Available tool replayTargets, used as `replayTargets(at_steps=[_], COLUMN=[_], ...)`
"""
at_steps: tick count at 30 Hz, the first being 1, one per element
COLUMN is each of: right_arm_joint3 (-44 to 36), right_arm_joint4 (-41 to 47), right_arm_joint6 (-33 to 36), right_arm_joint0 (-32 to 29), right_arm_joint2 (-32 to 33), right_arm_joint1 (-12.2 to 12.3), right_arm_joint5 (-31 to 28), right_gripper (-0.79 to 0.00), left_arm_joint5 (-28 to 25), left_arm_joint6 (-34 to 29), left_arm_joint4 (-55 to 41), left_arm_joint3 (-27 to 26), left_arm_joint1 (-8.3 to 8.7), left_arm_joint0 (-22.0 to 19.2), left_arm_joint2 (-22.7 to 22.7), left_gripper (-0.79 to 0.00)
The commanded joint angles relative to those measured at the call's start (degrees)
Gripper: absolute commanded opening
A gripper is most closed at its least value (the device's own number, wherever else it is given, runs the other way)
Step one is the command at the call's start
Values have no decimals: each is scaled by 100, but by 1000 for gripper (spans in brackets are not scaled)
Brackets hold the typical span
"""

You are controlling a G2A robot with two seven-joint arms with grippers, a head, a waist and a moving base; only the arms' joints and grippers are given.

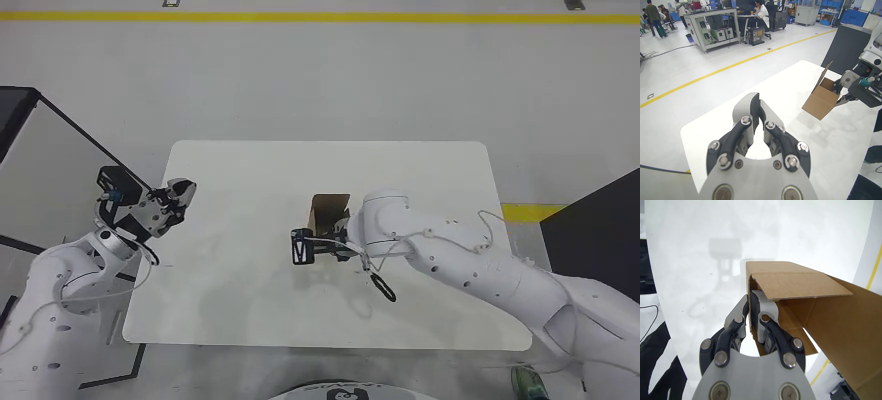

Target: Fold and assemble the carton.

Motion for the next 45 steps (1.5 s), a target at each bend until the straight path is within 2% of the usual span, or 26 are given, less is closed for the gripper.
replayTargets(at_steps=[1,2,8,10,11,12,23,45], right_arm_joint3=[115,175,489,569,609,638,794,1039], right_arm_joint4=[-10,-15,-106,-137,-167,-198,-431,-565], right_arm_joint6=[-18,-34,-63,-98,-113,-124,-185,-1], right_arm_joint0=[33,45,76,70,66,59,-98,-250], right_arm_joint2=[-67,-103,-252,-274,-279,-283,-248,-141], right_arm_joint1=[-70,-109,-294,-342,-362,-381,-493,-670], right_arm_joint5=[27,46,162,209,246,287,516,421], right_gripper=[-785,-785,-785,-785,-785,-785,-785,-785], left_arm_joint5=[13,16,16,11,17,27,40,41], left_arm_joint6=[17,19,4,0,-9,-19,-44,-64], left_arm_joint4=[13,22,52,68,79,90,104,111], left_arm_joint3=[15,25,68,68,69,66,70,66], left_arm_joint1=[-2,-3,-5,-5,-6,-6,-7,-7], left_arm_joint0=[-1,-1,-36,-45,-47,-50,-54,-62], left_arm_joint2=[14,23,70,86,94,101,138,153], left_gripper=[-665,-597,-394,-231,-89,0,0,0])
